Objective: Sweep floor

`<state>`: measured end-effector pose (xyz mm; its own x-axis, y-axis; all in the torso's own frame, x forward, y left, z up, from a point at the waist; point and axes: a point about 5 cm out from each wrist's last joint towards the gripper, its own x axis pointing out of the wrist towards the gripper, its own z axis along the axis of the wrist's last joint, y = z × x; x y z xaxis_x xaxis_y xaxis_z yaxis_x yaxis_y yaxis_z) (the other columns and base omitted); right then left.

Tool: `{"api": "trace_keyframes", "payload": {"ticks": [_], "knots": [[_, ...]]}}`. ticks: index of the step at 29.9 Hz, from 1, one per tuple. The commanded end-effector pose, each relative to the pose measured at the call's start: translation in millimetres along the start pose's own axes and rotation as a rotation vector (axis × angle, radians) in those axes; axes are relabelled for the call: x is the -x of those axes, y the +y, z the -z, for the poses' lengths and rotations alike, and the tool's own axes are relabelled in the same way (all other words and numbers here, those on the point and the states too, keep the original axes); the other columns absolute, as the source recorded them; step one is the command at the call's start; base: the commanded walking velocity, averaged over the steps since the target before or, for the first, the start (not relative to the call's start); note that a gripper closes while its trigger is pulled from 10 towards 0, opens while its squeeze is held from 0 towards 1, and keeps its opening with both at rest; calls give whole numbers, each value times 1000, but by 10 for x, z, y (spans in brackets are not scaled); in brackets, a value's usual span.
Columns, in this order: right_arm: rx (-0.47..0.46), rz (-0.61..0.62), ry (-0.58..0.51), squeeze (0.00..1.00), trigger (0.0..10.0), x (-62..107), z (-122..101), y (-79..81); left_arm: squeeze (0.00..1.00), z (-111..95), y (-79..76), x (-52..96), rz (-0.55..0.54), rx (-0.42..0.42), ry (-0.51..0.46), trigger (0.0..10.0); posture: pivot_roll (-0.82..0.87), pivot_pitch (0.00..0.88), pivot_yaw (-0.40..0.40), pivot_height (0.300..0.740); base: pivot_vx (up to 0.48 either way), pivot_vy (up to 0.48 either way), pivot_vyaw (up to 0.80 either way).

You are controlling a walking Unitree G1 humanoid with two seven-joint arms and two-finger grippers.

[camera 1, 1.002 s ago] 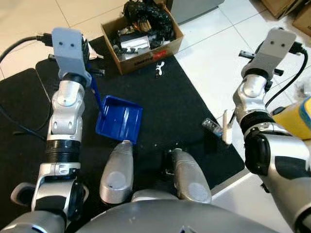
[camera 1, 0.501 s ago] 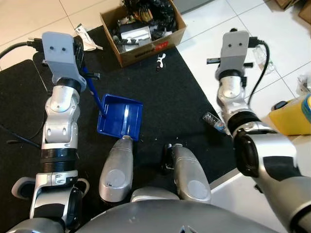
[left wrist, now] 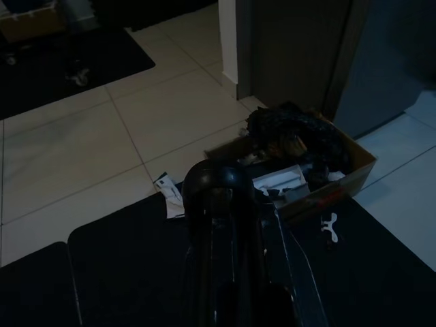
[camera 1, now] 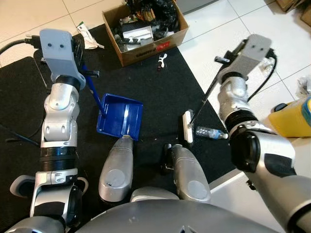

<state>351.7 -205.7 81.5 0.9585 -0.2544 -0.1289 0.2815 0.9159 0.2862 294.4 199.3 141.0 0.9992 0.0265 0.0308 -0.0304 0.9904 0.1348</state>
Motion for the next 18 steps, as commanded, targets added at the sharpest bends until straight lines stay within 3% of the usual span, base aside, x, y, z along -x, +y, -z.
{"api": "trace_keyframes", "payload": {"ticks": [1, 2, 6, 8, 11, 15, 18], "knots": [[-190, -64, -9, 0, 10000, -17, -27, 167, 0, -11, -31, -23, 5, -5, -2, 10000, 377, 172, -34, 740, 0, 0, 0], [-240, -150, -59, 0, 10000, -38, -137, 261, 0, -11, -42, -35, 8, -3, -2, 10000, 373, 170, -35, 740, 0, 0, 0], [-243, -249, -135, 0, 10000, -42, -302, 367, 0, -6, -52, -53, 11, 0, -1, 10000, 362, 165, -38, 740, 0, 0, 0], [-185, -304, -233, 0, 10000, -25, -496, 412, 0, -4, -63, -63, 13, -7, -3, 10000, 355, 157, -39, 740, 0, 0, 0], [-159, -312, -264, 0, 10000, -20, -556, 418, 0, -5, -68, -66, 12, -15, -5, 10000, 351, 154, -38, 740, 0, 0, 0], [24, -313, -475, 0, 10000, 47, -950, 480, 0, -57, -104, -86, 30, -21, -40, 10000, 328, 130, -42, 740, 0, 0, 0], [77, -335, -523, 0, 10000, 88, -1031, 542, 0, -87, -106, -99, 37, -16, -49, 10000, 320, 116, -44, 740, 0, 0, 0]]}}
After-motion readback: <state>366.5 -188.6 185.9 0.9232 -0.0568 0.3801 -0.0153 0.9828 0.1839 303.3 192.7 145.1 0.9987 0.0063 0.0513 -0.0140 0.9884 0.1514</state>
